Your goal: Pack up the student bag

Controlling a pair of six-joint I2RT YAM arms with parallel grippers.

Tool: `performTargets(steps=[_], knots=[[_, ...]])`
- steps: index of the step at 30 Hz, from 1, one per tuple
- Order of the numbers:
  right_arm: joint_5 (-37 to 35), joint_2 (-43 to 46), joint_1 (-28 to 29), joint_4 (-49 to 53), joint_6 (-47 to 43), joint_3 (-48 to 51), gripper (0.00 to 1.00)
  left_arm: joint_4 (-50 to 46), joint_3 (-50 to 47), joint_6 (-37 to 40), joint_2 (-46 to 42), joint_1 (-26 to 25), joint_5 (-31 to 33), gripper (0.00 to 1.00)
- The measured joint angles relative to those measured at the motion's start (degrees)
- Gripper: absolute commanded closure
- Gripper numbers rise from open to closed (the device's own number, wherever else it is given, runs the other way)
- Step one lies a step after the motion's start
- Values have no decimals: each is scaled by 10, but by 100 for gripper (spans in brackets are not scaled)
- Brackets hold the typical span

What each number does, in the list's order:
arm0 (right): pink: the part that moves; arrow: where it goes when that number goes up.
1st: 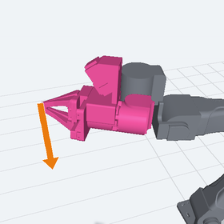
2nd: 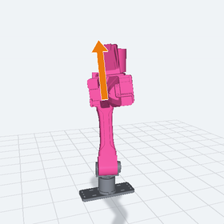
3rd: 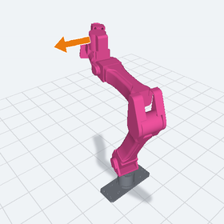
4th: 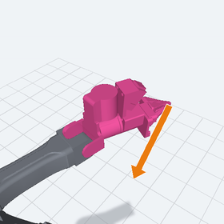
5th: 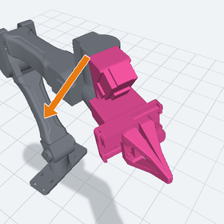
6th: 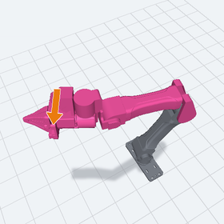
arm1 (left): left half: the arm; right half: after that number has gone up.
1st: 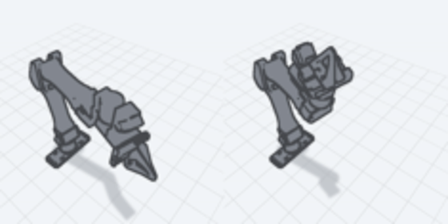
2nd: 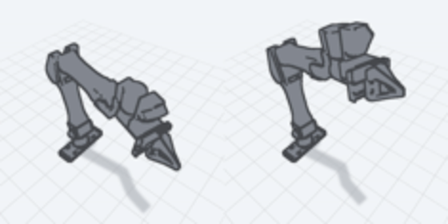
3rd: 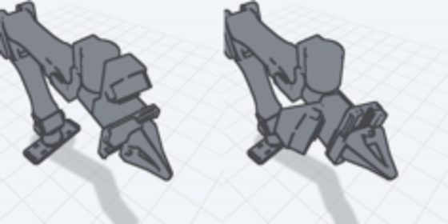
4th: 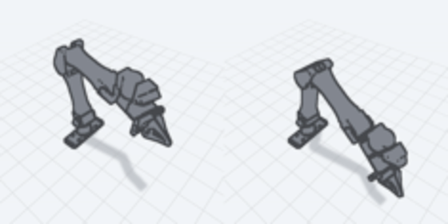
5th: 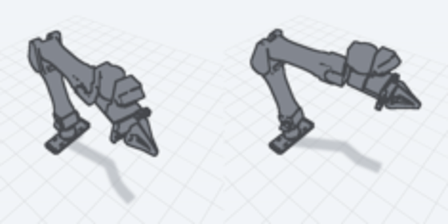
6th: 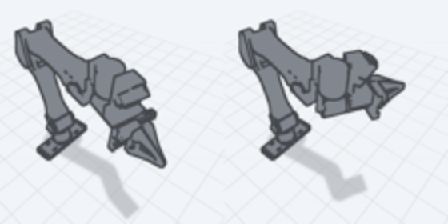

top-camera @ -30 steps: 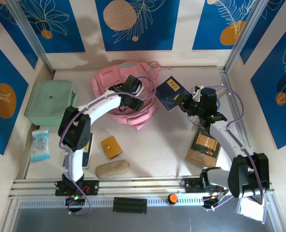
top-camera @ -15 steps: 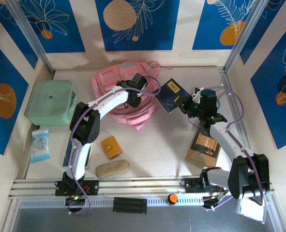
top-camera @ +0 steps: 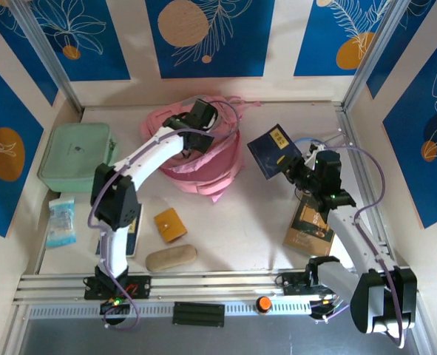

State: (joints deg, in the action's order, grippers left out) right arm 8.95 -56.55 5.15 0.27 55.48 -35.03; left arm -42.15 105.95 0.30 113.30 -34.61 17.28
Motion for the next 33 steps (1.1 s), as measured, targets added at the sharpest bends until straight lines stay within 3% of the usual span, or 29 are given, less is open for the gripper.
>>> performTargets(steps=[7,16,33], knots=[[27,-4,15,-16,15,36,97,26,-7,-8,-40,3,-45,100],[64,-101,87,-96,57,24,97,42,-15,-24,-44,3,-130,100],[25,-390,165,-172,158,-174,98,55,-18,-55,-69,3,-169,100]])
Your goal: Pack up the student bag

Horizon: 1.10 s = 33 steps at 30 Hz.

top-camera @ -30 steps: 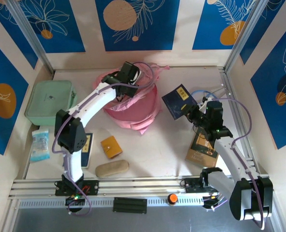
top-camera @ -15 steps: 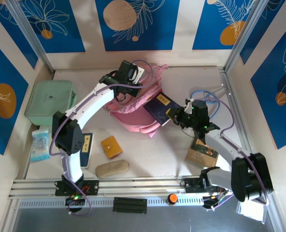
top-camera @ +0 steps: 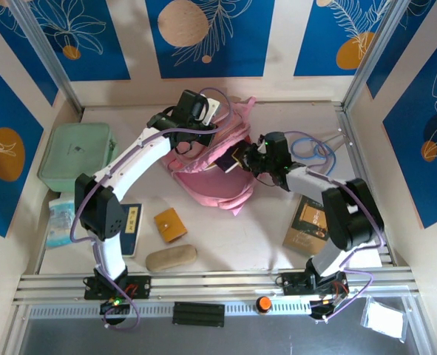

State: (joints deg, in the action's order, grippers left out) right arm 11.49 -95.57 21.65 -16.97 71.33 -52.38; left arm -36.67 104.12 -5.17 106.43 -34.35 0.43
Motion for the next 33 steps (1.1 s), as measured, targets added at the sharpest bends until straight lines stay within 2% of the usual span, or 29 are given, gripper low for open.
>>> performTargets(steps=[8,17,21,29,33], knots=[[-40,-132,29,15,50,-134,96,5,0,-25,0,0,-1,100],[-56,-189,41,24,100,-190,91,6,0,-55,0,5,1,100],[-57,-191,43,43,97,-218,79,7,0,-64,0,9,0,100],[-44,-192,41,64,87,-223,42,13,-5,-81,0,17,0,100],[-29,-188,36,86,82,-219,33,16,-11,-85,0,23,-3,100]])
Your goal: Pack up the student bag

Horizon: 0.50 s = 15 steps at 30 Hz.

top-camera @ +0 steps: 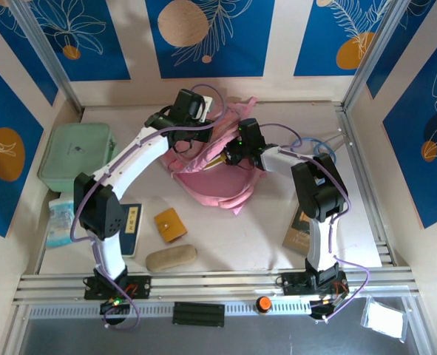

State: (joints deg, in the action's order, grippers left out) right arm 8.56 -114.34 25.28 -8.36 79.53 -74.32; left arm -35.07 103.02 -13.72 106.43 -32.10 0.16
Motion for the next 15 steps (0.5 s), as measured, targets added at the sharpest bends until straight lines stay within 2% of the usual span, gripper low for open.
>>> performTargets(steps=[6,15], knots=[[-8,40,6,105,-45,10,31,5,-7,-4,0,11,-2,100],[-14,167,18,148,-110,147,32,37,-60,-4,-4,23,-1,100]])
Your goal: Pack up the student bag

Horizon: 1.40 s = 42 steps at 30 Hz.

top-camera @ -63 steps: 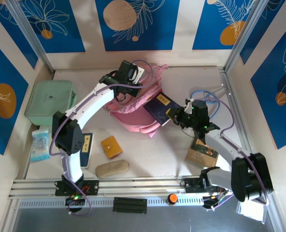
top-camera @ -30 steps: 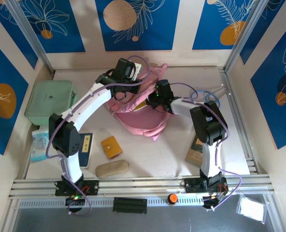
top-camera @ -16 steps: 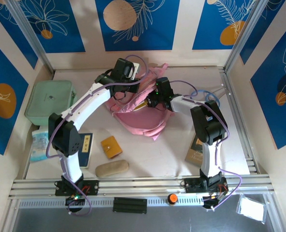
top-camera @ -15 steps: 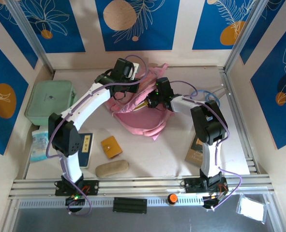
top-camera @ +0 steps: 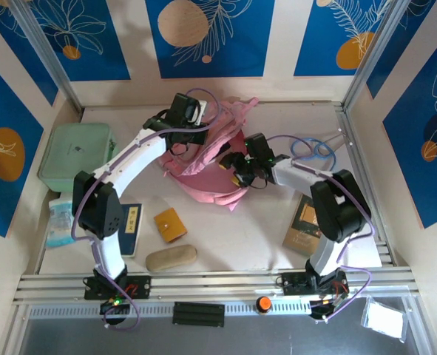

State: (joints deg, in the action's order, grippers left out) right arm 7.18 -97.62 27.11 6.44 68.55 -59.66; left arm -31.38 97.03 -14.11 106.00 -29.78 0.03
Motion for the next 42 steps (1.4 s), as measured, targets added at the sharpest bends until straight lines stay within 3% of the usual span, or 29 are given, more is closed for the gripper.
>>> performTargets(steps=[2,3,5,6,11,13,18,30,42], knots=[[-16,49,1,10,-29,24,30,19,-34,0,-11,6,0,100],[-29,74,1,19,-45,33,28,26,-50,1,-18,9,0,89],[-68,124,1,39,-80,42,25,43,-90,7,-36,16,-7,52],[-88,144,0,49,-96,44,24,48,-107,10,-45,19,-15,43],[-183,198,-38,118,-159,54,20,79,-196,2,-98,31,-57,12],[-190,198,-73,144,-176,63,20,96,-223,-9,-120,31,-60,5],[-197,197,-163,211,-189,85,15,151,-273,-30,-170,31,-72,0],[-184,187,-279,303,-172,125,14,220,-309,-60,-185,31,-92,0],[-163,152,-276,302,-134,146,16,230,-309,-64,-185,31,-115,0]])
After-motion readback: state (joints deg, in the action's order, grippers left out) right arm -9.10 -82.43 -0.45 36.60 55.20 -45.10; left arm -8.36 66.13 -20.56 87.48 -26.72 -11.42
